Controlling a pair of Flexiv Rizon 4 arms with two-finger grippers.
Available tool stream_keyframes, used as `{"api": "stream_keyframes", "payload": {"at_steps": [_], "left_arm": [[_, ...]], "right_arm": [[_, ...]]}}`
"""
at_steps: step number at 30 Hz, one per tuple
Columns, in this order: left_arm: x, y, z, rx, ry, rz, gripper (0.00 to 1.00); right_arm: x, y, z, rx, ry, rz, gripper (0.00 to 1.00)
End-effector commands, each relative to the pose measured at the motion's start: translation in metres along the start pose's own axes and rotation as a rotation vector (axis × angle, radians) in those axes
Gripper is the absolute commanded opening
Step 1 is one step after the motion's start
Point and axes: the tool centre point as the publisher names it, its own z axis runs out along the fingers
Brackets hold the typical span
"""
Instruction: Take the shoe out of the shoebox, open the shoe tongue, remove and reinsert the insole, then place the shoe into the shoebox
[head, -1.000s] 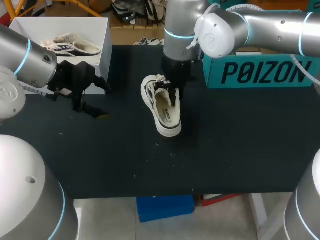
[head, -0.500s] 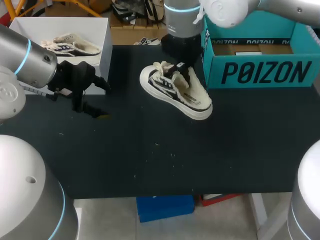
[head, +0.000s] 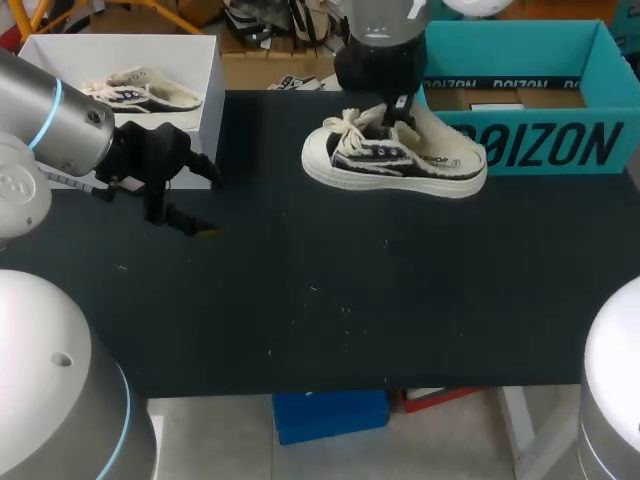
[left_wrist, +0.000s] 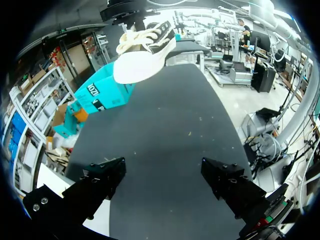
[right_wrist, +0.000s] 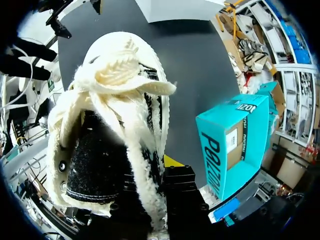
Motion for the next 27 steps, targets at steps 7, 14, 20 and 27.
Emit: {"api": "stream_keyframes", "payload": {"at_steps": [7,14,20,27], "left_arm": [[0.001,0.0,0.001,-0.001,-0.003,0.001,1.0],[0.001,0.0,0.001,-0.001,-0.003,0.001,1.0],[0.001,0.0,0.001,-0.001,-0.003,0.001,1.0],[0.001,0.0,0.001,-0.001,-0.003,0.001,1.0]], "right_arm": [[0.005,0.0,-0.005,0.06,-0.152,-0.302,0.0],[0.004,-0.003,-0.005,0.065,-0.163,-0.279,0.0],[-0.024,-0.022,-0.008,0.075,-0.2,-0.265,0.0],[-0.06,-0.039,-0.002,-0.028,-0.223,-0.272,0.0]]}}
